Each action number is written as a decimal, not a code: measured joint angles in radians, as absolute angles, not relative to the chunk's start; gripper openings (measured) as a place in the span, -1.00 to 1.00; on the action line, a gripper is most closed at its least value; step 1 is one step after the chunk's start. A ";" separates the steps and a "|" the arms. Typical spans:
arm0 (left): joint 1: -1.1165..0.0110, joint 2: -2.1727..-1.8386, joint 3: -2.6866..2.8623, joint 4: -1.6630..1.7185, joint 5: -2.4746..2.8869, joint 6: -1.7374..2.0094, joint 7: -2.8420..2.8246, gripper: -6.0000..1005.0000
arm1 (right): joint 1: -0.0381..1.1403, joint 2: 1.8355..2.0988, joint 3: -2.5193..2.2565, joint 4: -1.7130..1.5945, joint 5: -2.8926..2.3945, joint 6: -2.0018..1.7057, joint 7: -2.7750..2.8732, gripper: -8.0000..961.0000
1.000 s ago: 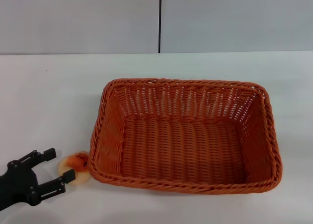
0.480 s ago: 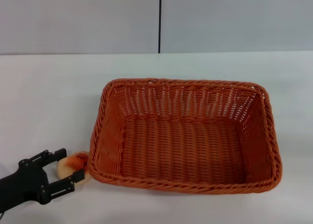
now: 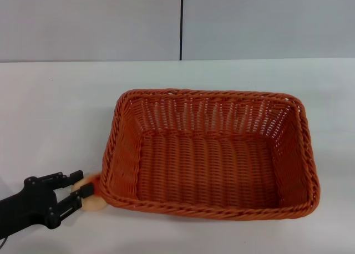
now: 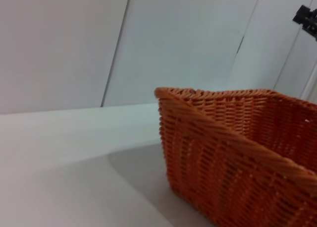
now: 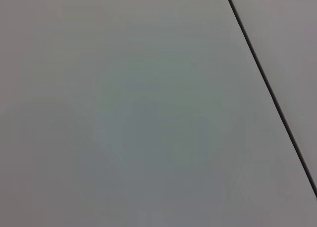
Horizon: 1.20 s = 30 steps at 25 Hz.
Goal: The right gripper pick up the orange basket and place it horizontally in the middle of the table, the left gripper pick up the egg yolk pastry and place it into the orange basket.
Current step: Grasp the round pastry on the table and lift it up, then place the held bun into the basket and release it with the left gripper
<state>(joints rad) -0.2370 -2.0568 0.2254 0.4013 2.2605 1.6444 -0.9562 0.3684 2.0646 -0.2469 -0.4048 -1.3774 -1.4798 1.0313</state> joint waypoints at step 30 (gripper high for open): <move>-0.389 -2.057 0.015 0.257 2.061 1.759 -0.920 -0.87 | 0.376 2.068 -0.270 -0.357 -1.379 -1.481 1.006 -0.15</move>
<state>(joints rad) -0.3894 -2.0569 0.0149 0.2570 2.0614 1.7593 -0.9204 0.3758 2.0680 -0.2696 -0.3573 -1.3787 -1.4808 1.0063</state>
